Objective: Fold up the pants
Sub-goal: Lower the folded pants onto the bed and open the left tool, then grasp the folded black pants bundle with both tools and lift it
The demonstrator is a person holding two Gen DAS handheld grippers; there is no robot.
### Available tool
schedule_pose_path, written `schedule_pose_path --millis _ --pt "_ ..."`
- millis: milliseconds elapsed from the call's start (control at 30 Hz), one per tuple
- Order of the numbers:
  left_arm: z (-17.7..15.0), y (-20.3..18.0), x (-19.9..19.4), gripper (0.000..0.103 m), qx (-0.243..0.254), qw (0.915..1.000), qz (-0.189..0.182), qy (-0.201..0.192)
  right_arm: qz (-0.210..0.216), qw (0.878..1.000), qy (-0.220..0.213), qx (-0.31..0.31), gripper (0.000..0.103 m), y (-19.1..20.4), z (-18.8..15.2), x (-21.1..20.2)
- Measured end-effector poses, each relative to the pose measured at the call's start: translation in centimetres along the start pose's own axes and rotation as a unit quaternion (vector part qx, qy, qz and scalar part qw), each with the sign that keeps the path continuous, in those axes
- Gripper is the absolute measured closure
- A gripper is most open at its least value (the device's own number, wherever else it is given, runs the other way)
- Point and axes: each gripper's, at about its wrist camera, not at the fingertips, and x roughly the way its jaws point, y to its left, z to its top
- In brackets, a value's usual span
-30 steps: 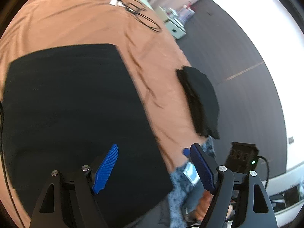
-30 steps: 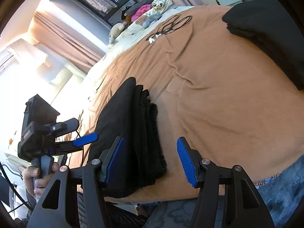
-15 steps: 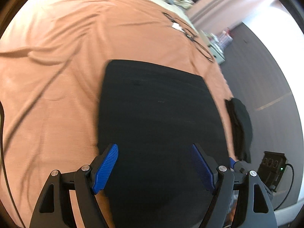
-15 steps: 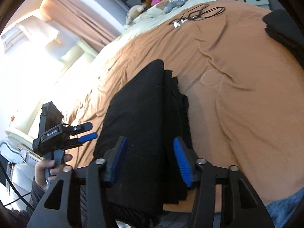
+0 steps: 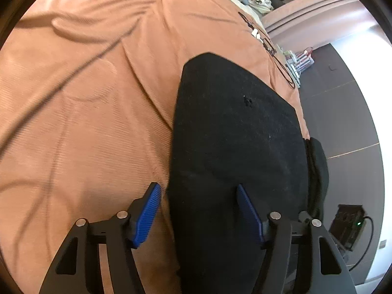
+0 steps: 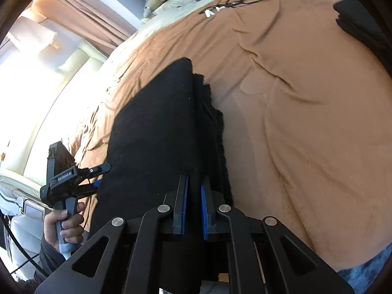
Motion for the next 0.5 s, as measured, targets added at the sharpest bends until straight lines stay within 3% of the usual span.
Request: schedule_pose_path --millis 33,200,333,433,500 --pt "0.0 -0.2 0.2 0.051 -0.001 1.0 -0.009 0.003 -0.002 1.0 0.002 0.003 0.098 -0.2 -0.2 0.2" --pt "0.1 -1.4 -0.7 0.053 0.015 0.9997 -0.017 -0.008 -0.016 1.0 0.015 0.006 0.097 -0.2 -0.2 1.2" --pt "0.2 -0.1 -0.3 0.053 -0.001 0.9997 -0.022 0.004 0.012 1.0 0.014 0.0 0.093 0.4 0.6 0.4" --pt "0.0 0.2 0.1 0.047 -0.002 0.9997 -0.025 0.005 0.012 1.0 0.005 -0.006 0.075 0.6 1.3 0.2" --pt "0.1 0.1 0.2 0.046 0.0 0.9997 -0.025 0.005 0.019 1.0 -0.002 -0.008 0.047 0.3 1.8 0.2"
